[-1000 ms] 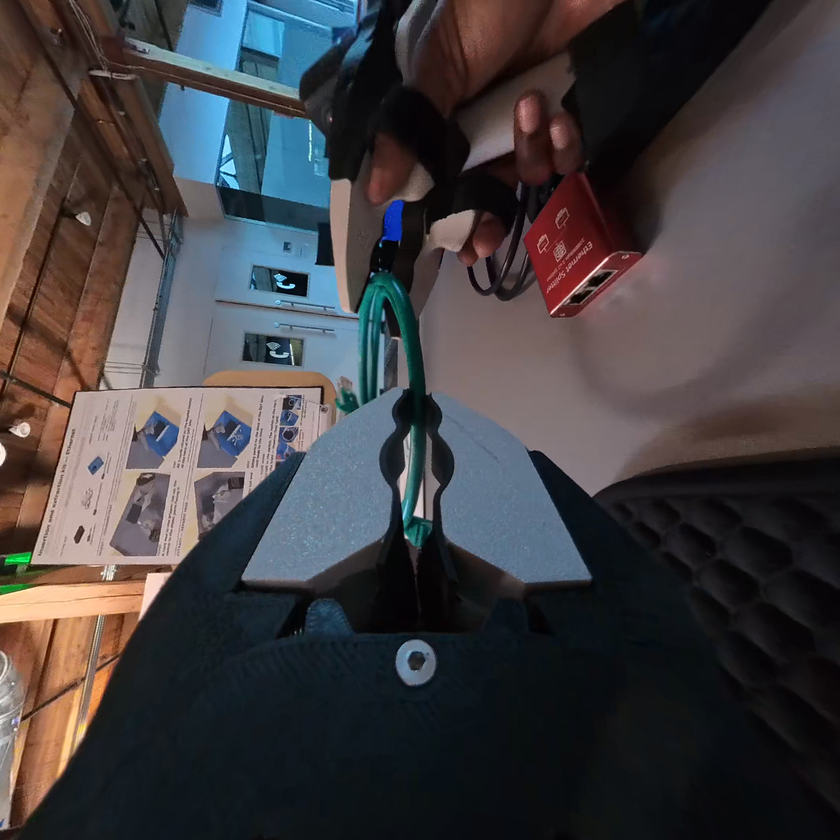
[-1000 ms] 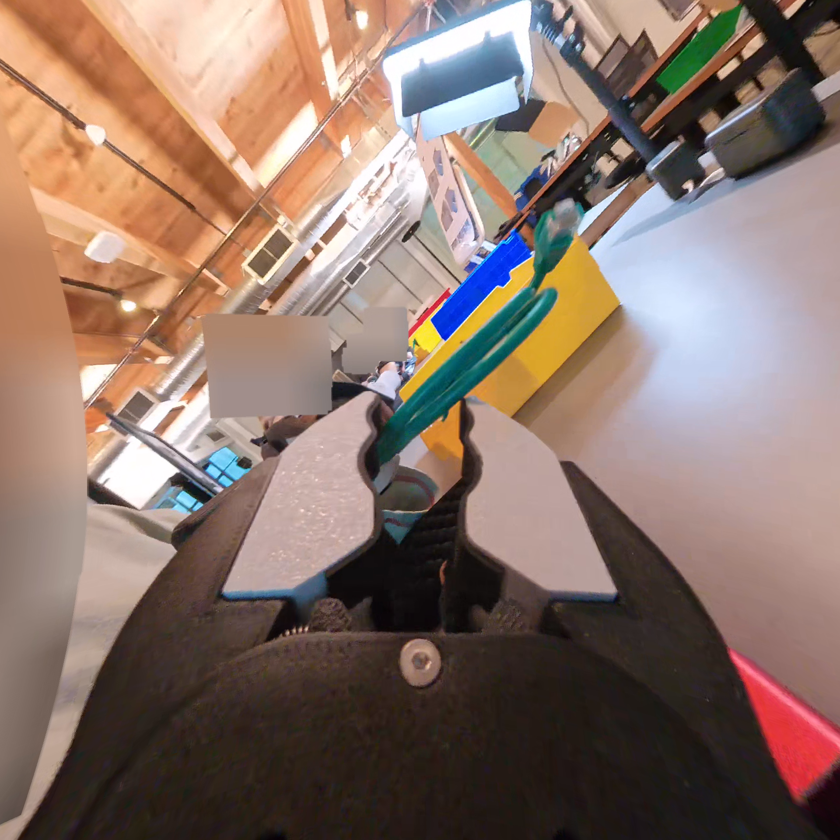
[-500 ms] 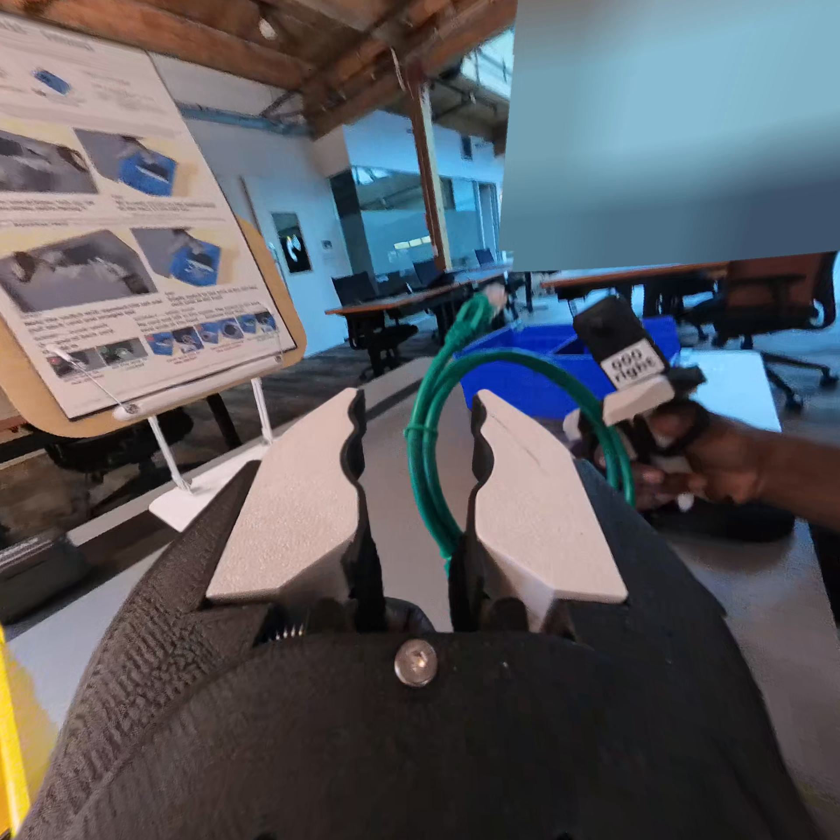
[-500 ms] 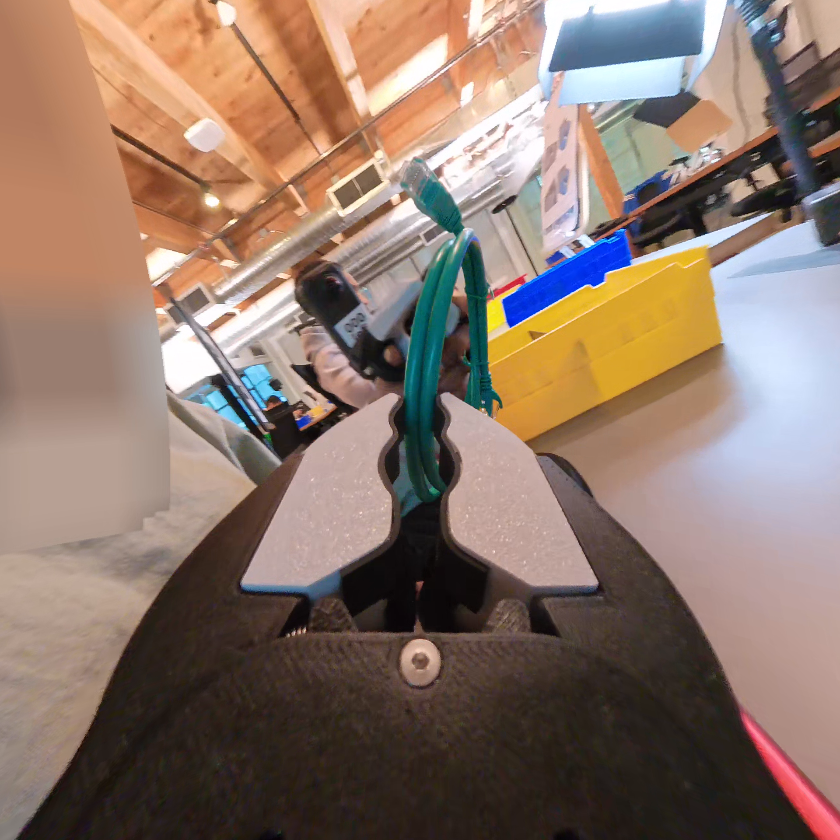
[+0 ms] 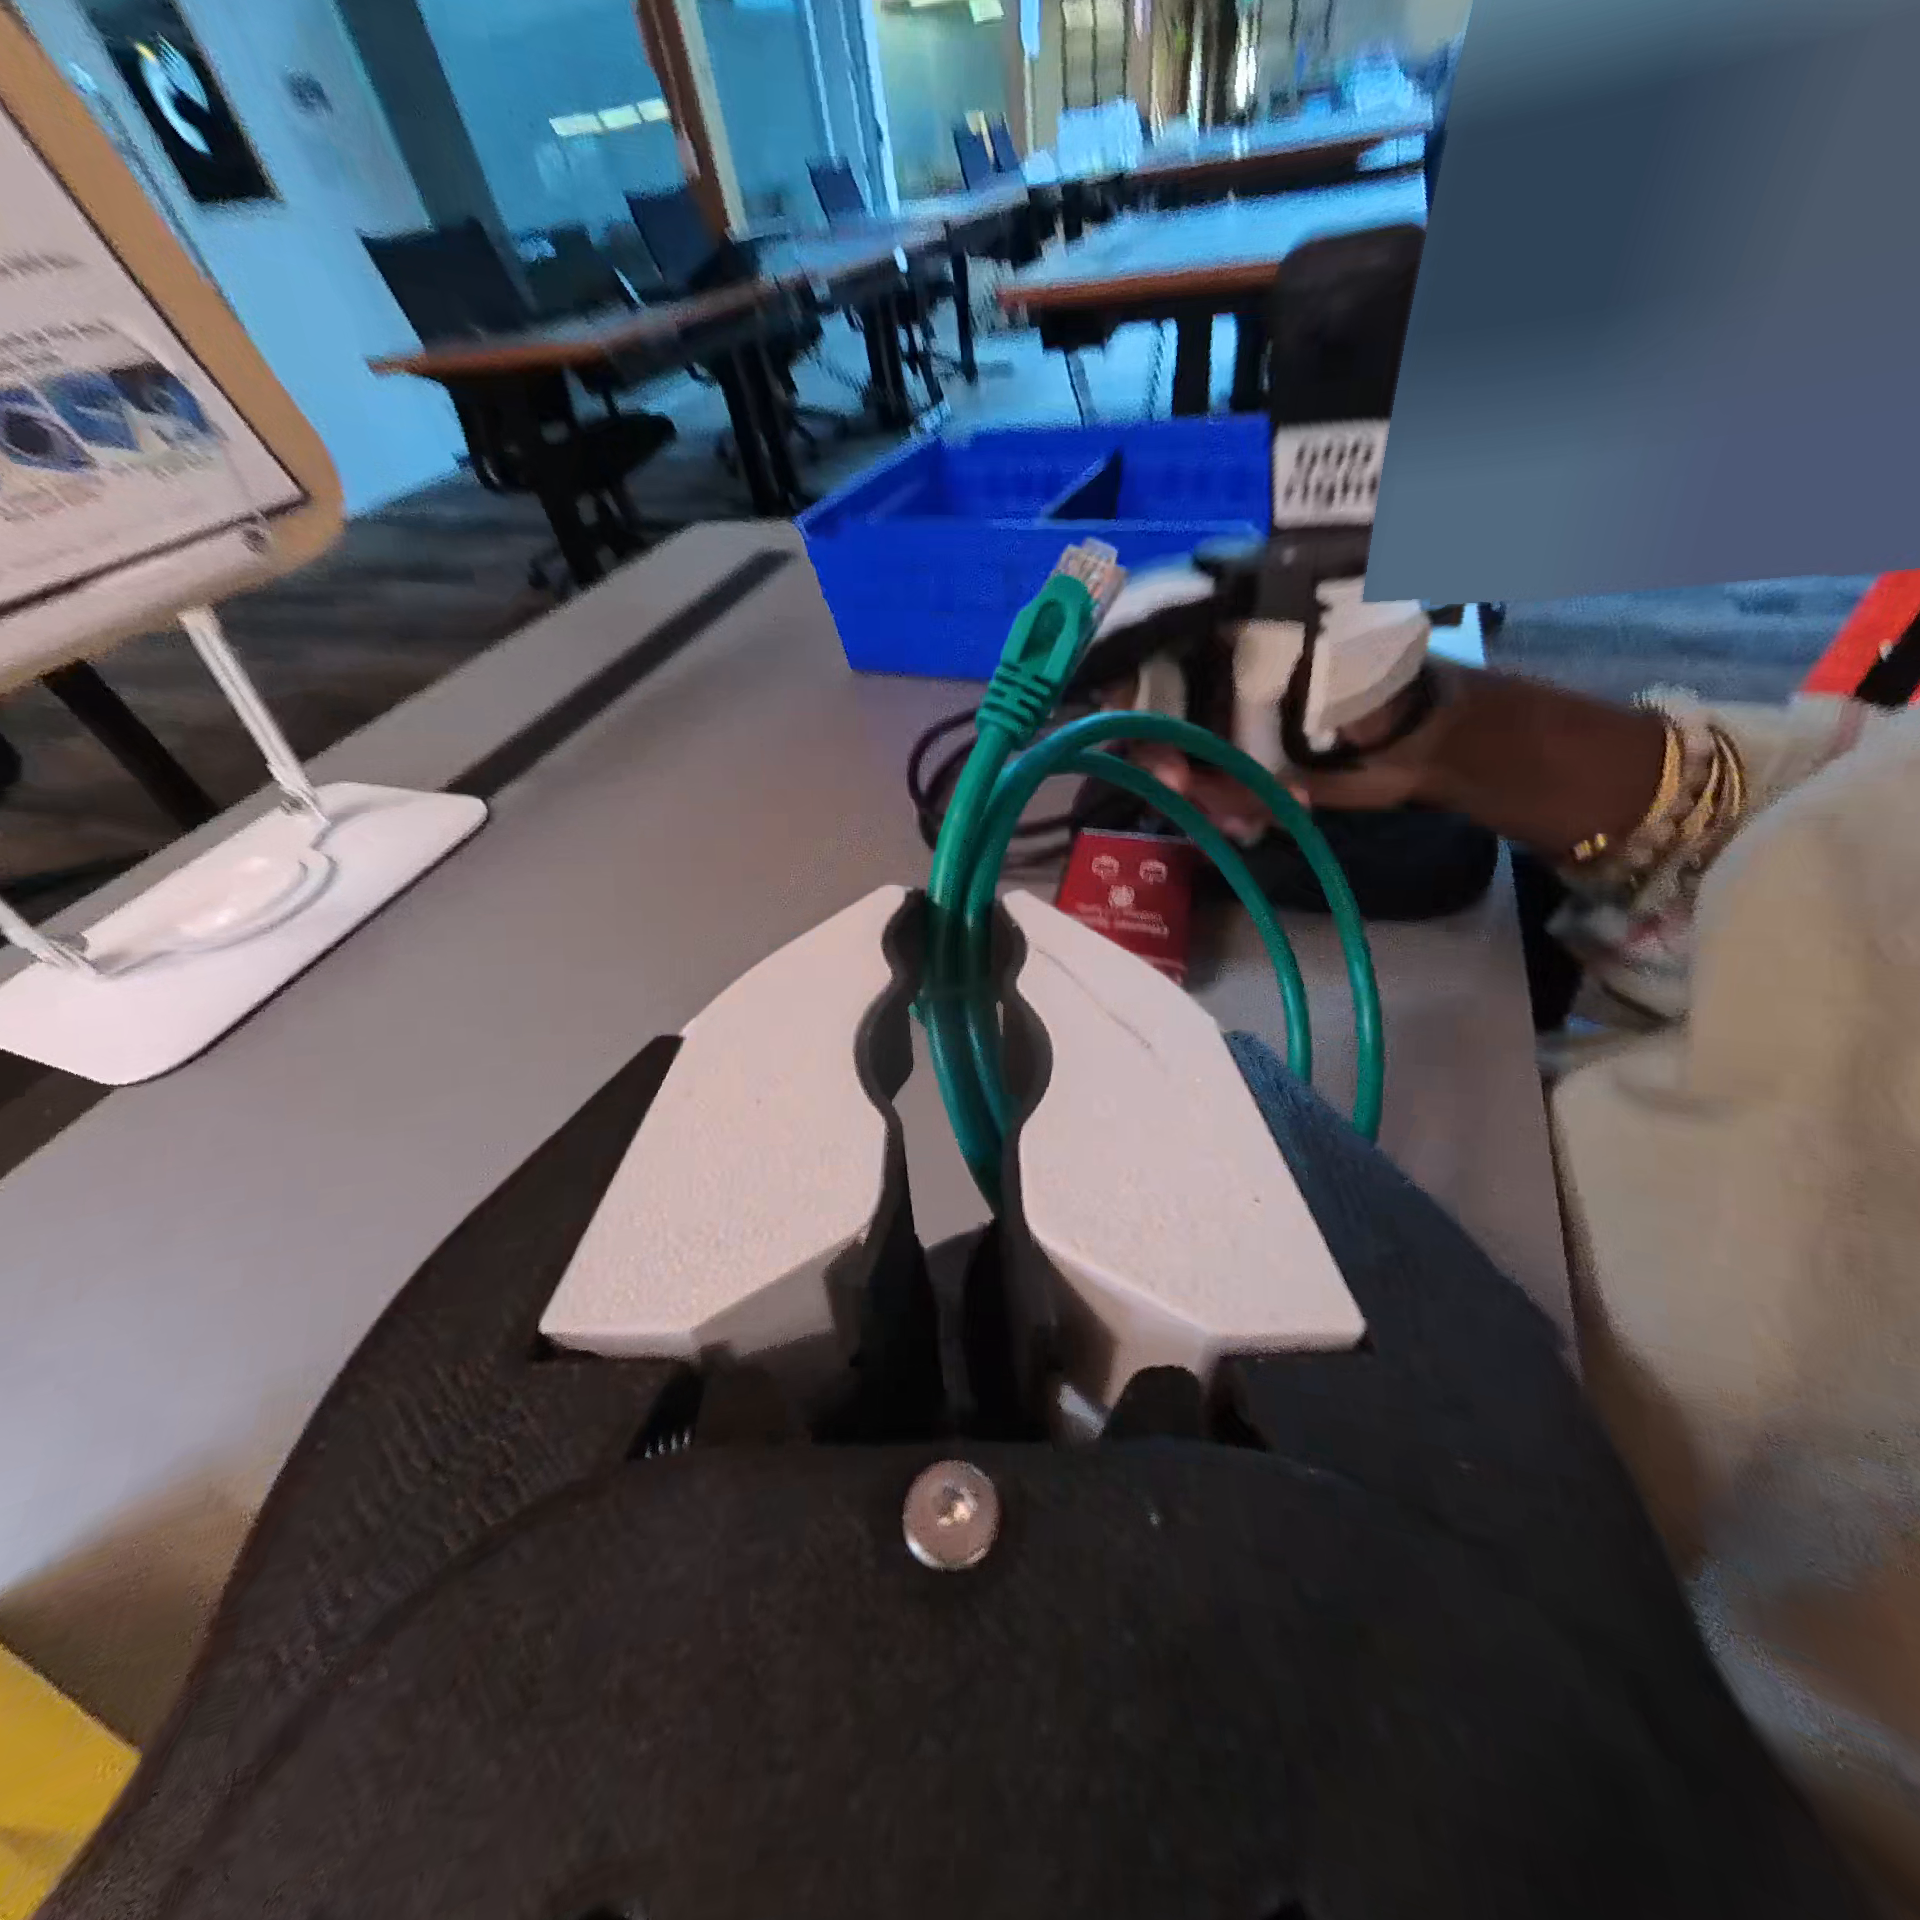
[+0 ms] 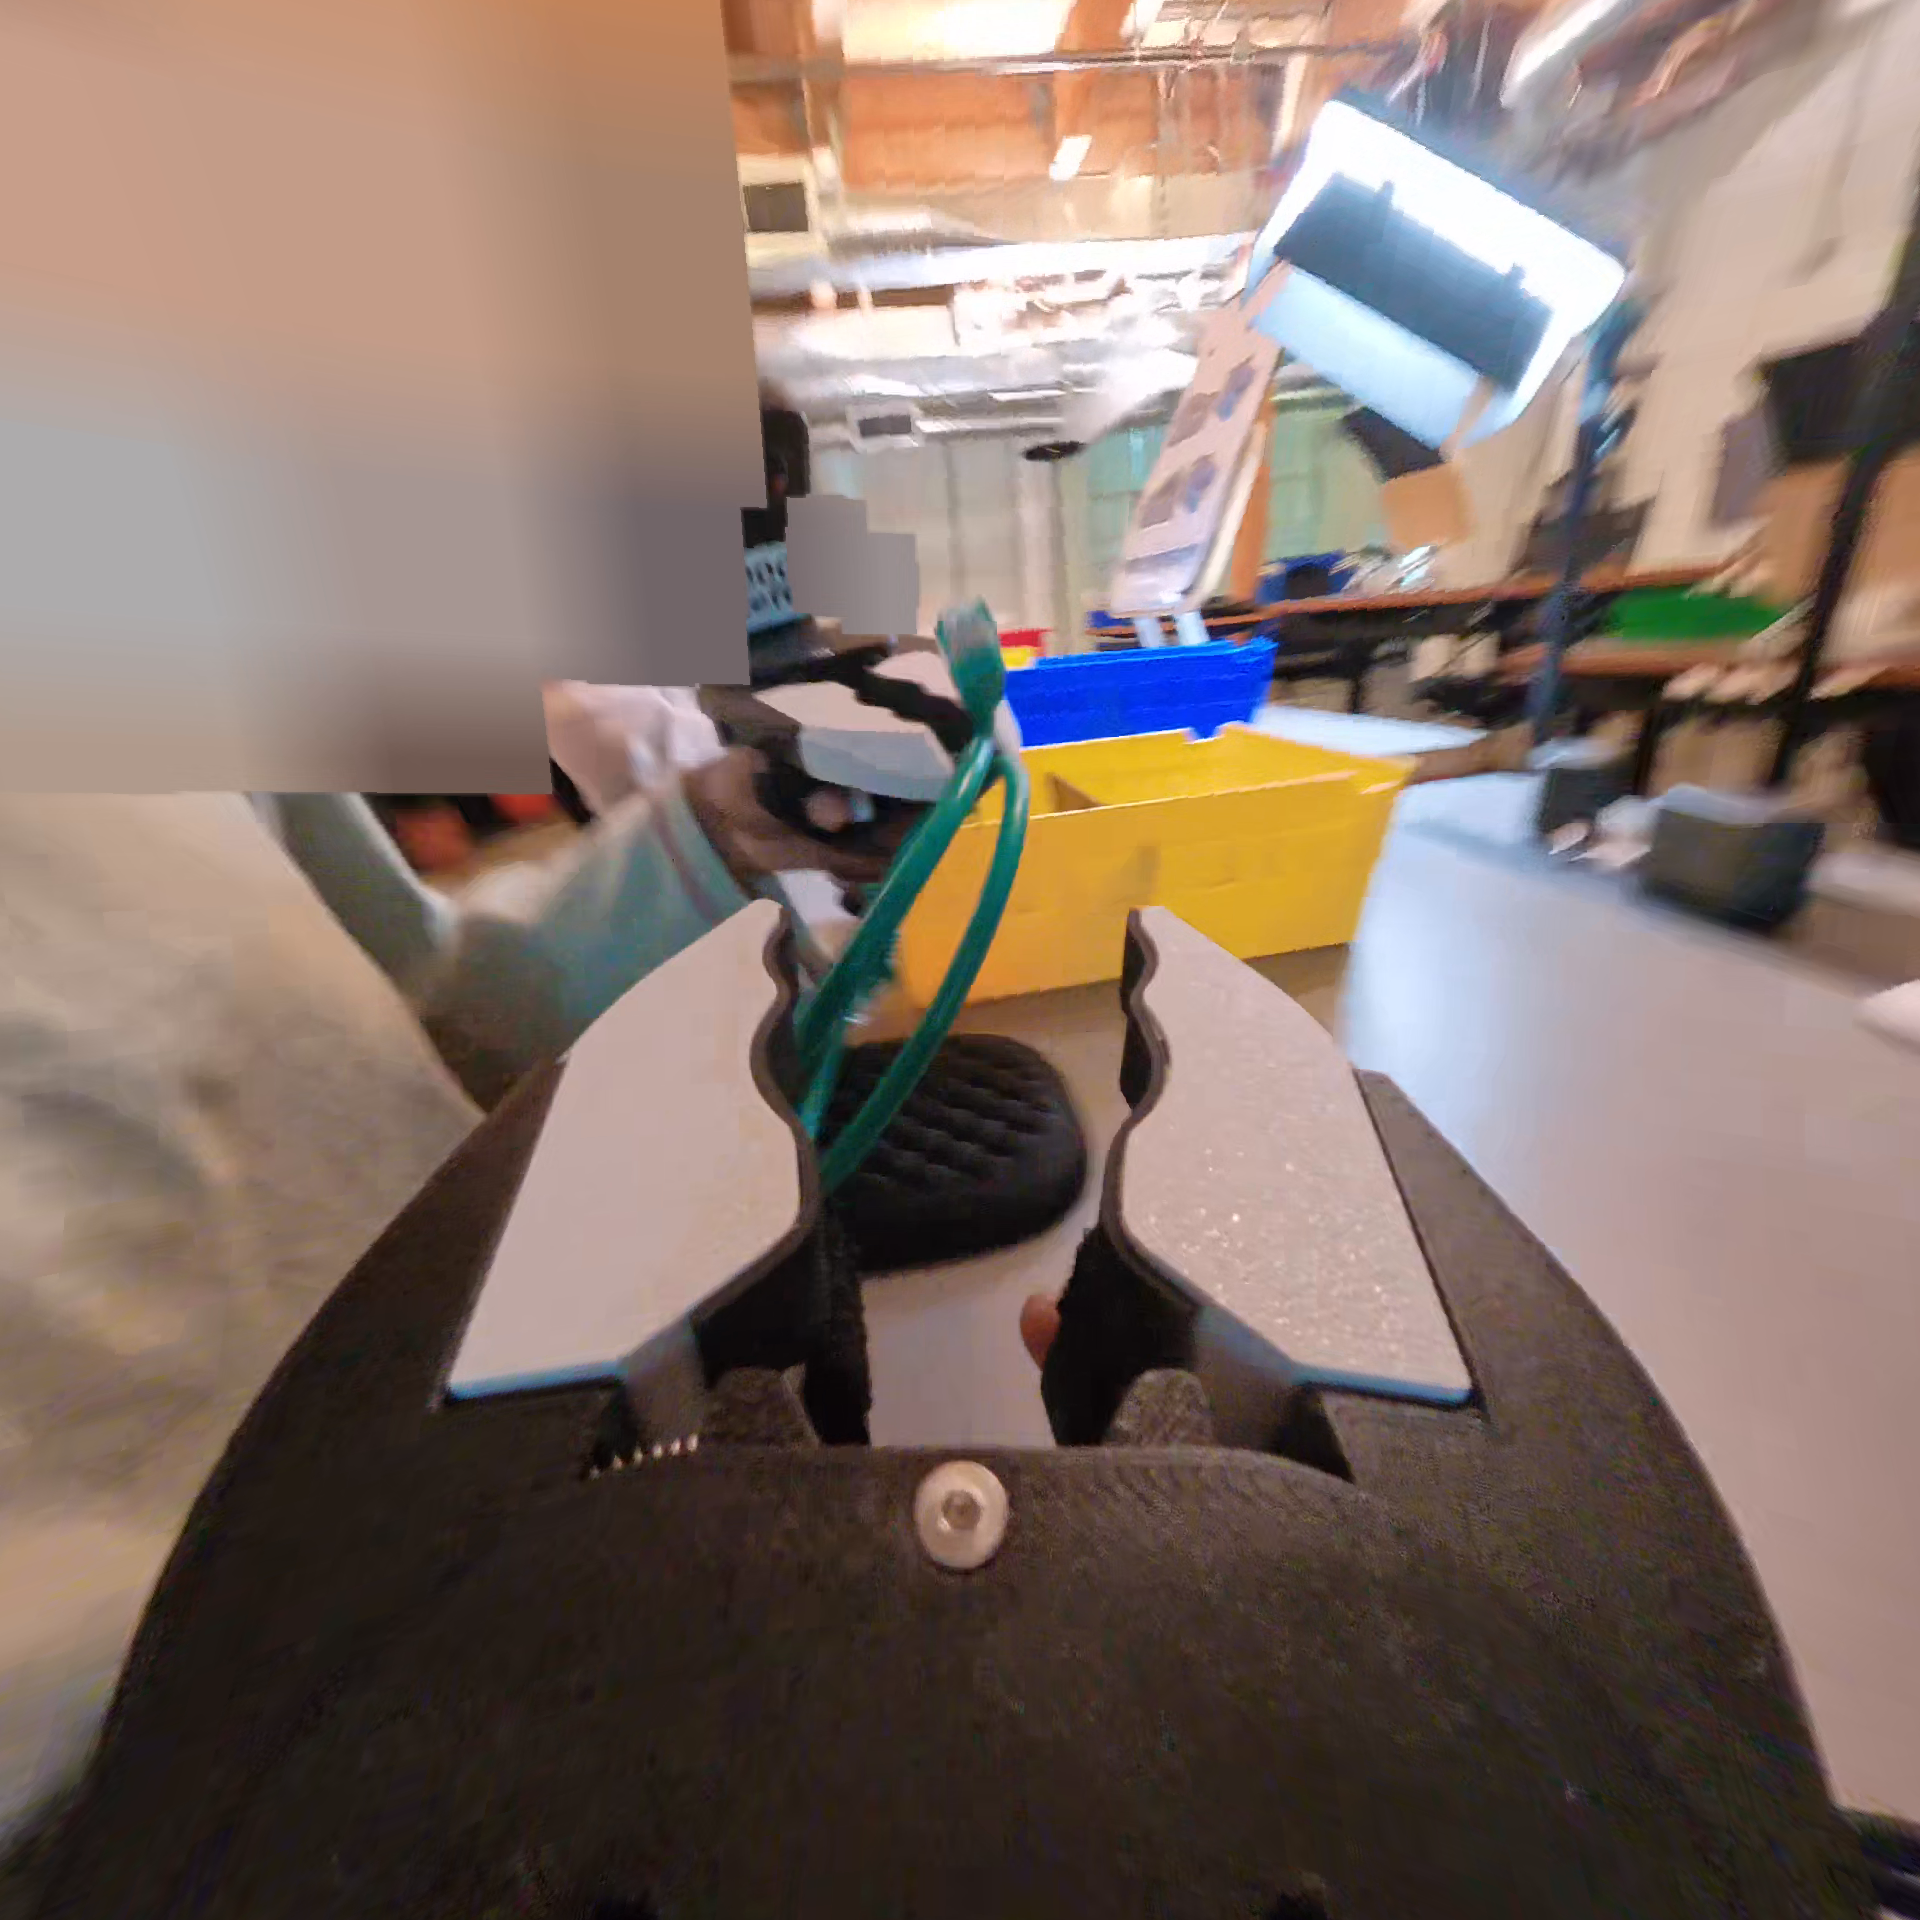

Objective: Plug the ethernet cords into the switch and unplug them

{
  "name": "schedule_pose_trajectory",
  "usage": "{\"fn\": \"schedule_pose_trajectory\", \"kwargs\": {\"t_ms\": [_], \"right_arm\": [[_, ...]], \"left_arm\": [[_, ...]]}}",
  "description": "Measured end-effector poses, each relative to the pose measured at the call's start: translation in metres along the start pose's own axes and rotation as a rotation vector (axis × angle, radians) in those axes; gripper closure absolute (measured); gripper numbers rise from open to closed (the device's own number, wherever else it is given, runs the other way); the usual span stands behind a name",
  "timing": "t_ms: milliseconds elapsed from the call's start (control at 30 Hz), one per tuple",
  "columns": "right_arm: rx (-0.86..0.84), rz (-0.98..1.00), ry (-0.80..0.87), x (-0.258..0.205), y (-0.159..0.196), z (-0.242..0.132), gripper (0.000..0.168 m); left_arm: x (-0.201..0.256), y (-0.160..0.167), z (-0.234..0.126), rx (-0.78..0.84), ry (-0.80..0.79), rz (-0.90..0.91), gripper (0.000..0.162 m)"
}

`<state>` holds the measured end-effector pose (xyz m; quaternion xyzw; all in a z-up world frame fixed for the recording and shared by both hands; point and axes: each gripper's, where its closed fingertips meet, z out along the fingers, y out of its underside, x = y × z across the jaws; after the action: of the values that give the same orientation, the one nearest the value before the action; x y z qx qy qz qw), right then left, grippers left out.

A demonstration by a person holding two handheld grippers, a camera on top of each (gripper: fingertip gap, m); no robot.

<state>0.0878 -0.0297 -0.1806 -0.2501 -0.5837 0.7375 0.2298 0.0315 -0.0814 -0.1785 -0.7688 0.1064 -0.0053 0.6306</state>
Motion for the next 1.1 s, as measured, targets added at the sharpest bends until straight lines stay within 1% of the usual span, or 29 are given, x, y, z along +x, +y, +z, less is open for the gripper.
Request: {"fn": "schedule_pose_trajectory", "kwargs": {"t_ms": [33, 100, 167, 233, 300, 400, 433, 467, 567, 633, 667, 733, 800, 867, 967, 1067, 1100], "right_arm": [[-0.023, -0.130, 0.036, 0.000, -0.003, 0.000, 0.107], [-0.066, -0.334, 0.048, -0.007, -0.010, 0.003, 0.114], [-0.125, -0.404, 0.030, -0.014, -0.011, 0.010, 0.122], [-0.184, -0.387, 0.008, -0.016, -0.008, 0.016, 0.125], [-0.228, -0.377, -0.022, -0.018, -0.002, 0.019, 0.134], [-0.287, -0.418, -0.034, -0.015, 0.013, 0.020, 0.136], [-0.285, -0.424, -0.037, -0.015, 0.015, 0.020, 0.150], [-0.275, -0.425, -0.039, -0.015, 0.015, 0.020, 0.155], [-0.259, -0.414, -0.045, -0.014, 0.017, 0.017, 0.156], [-0.217, -0.361, -0.086, -0.017, 0.017, 0.015, 0.156], [-0.197, -0.336, -0.107, -0.018, 0.017, 0.014, 0.157], [-0.181, -0.308, -0.128, -0.020, 0.018, 0.014, 0.157], [-0.180, -0.297, -0.139, -0.022, 0.021, 0.016, 0.157], [-0.166, -0.289, -0.157, -0.025, 0.021, 0.017, 0.157], [-0.111, -0.271, -0.175, -0.029, 0.016, 0.016, 0.156], [-0.071, -0.250, -0.184, -0.030, 0.012, 0.014, 0.156], [-0.066, -0.247, -0.189, -0.031, 0.012, 0.014, 0.157]], "left_arm": [[0.003, 0.003, 0.001, -0.033, 0.018, 0.011, 0.151], [0.012, 0.011, 0.003, -0.101, 0.066, 0.028, 0.151], [0.019, 0.018, 0.006, -0.160, 0.096, 0.062, 0.151], [0.023, 0.023, 0.009, -0.197, 0.106, 0.089, 0.151], [0.027, 0.026, 0.011, -0.205, 0.118, 0.097, 0.151], [0.029, 0.029, 0.012, -0.203, 0.121, 0.089, 0.151], [0.029, 0.031, 0.013, -0.211, 0.121, 0.093, 0.151], [0.030, 0.033, 0.013, -0.215, 0.122, 0.099, 0.151], [0.035, 0.035, 0.014, -0.198, 0.144, 0.107, 0.150], [0.036, 0.030, 0.013, -0.153, 0.150, 0.125, 0.135], [0.036, 0.025, 0.014, -0.122, 0.147, 0.135, 0.131], [0.040, 0.012, 0.016, -0.047, 0.165, 0.148, 0.129], [0.049, 0.001, 0.021, 0.012, 0.202, 0.139, 0.129], [0.054, 0.003, 0.027, 0.007, 0.220, 0.142, 0.131], [0.056, 0.007, 0.032, 0.015, 0.227, 0.142, 0.138], [0.063, 0.000, 0.030, 0.090, 0.253, 0.125, 0.146], [0.064, -0.001, 0.030, 0.102, 0.256, 0.122, 0.146]]}}
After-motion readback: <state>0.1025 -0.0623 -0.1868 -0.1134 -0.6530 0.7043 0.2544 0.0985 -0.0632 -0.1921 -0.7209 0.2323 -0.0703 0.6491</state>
